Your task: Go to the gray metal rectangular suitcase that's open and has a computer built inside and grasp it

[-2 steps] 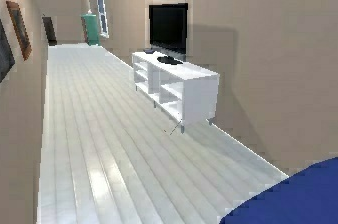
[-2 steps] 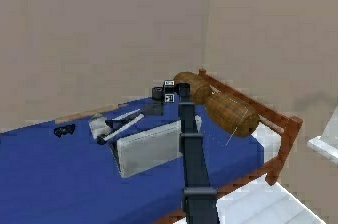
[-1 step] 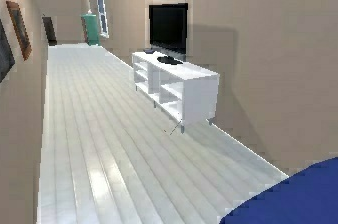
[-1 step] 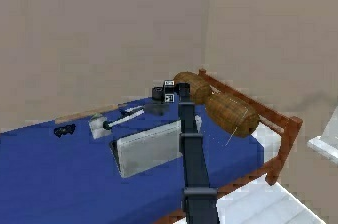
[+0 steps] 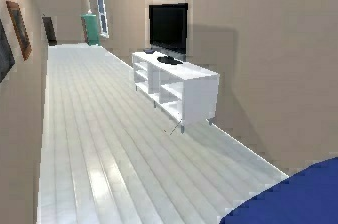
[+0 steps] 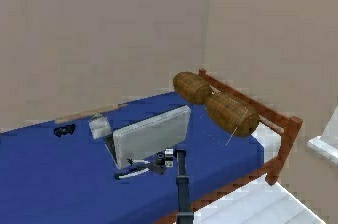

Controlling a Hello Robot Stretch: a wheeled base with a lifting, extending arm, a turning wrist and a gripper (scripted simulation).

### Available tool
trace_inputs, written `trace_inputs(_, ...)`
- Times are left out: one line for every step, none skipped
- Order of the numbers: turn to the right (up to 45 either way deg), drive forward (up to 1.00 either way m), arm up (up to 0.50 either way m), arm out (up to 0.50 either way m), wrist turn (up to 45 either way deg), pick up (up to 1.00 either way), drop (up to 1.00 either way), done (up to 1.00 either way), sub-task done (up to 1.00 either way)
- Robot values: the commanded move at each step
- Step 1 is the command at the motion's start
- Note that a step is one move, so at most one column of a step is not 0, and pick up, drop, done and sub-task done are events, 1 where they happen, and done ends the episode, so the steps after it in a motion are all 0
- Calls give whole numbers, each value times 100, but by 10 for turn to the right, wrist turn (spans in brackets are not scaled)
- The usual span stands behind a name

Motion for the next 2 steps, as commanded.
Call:
trace_inputs(0,0,0,0,0,100,0,0,0)
trace_inputs(0,0,10,0,0,0,0,0,0)
